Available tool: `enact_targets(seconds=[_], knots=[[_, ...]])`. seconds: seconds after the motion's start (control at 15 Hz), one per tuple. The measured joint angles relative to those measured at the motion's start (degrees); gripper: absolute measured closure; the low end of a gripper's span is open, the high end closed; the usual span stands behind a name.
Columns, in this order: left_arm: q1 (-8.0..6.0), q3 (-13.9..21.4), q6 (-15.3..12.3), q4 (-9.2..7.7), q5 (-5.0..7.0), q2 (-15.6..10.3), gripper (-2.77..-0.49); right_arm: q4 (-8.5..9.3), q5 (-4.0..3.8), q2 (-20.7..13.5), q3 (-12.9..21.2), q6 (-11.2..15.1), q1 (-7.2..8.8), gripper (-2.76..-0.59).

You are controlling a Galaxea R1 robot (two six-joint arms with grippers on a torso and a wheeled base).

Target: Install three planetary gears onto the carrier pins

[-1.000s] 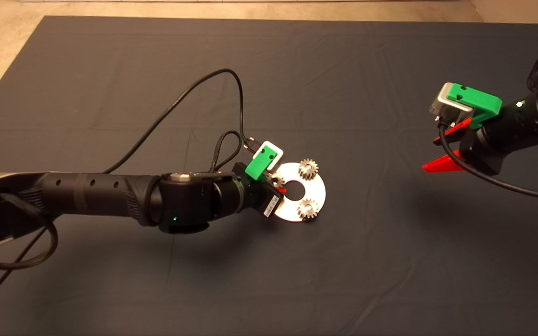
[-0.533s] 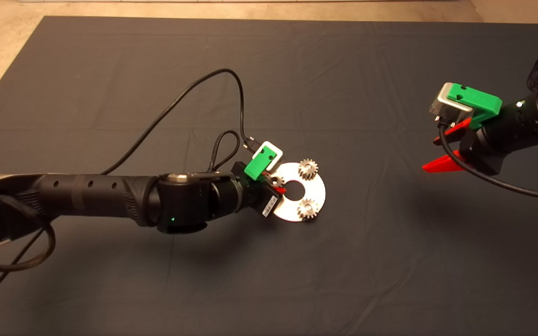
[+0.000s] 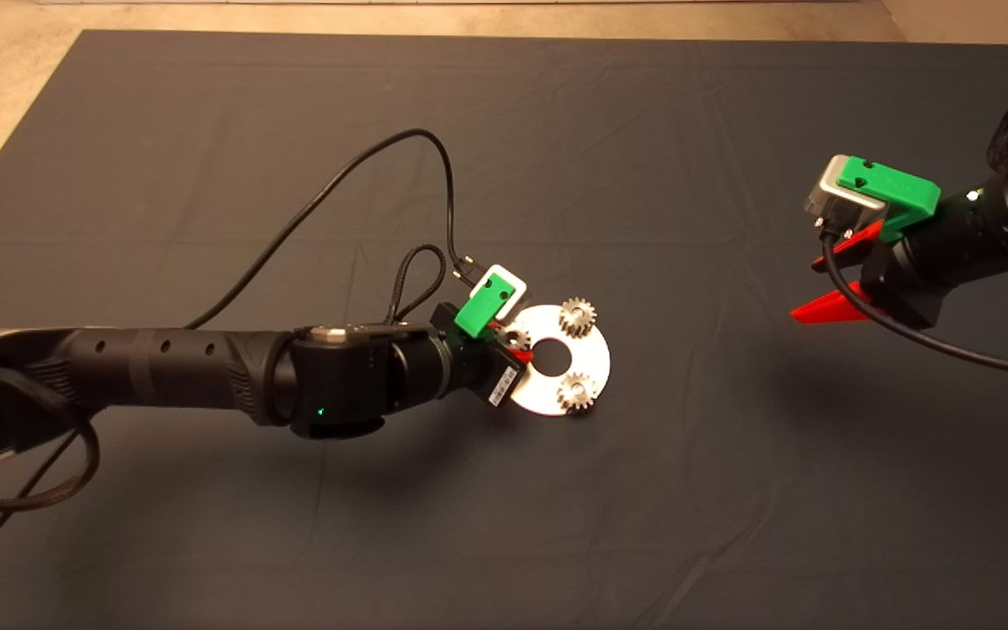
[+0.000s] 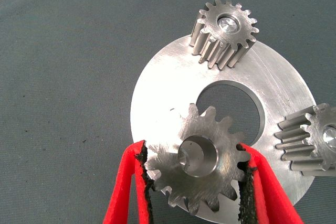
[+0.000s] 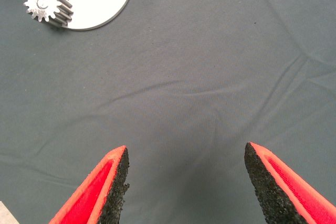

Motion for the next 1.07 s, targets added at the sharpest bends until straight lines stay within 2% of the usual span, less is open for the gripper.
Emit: enact_targets(seconds=[0.2,0.67,0.87,0.93,1.07], knots=[[0.16,0.13,-0.02,0.07,-0.06,-0.91,-0.65,0.01,-0.01,-0.01,0.2,0.0,0.0,-1.62],[0.33,0.16,-0.02,0.24,-0.02,-0.89,-0.65,0.0,0.05,0.02,0.28,0.0,0.02,-1.62],[0.6,0.13,-0.04,0.49,0.94,-0.11,-0.65,0.0,0.0,0.0,0.28,0.0,0.0,-1.62],[1.02,0.11,-0.02,0.32,1.66,0.31,-0.65,0.0,0.04,0.0,0.28,0.0,0.0,-1.62],[1.56,0.1,-0.02,0.29,1.95,0.77,-0.65,0.0,0.05,0.02,0.28,0.0,0.0,-1.62]])
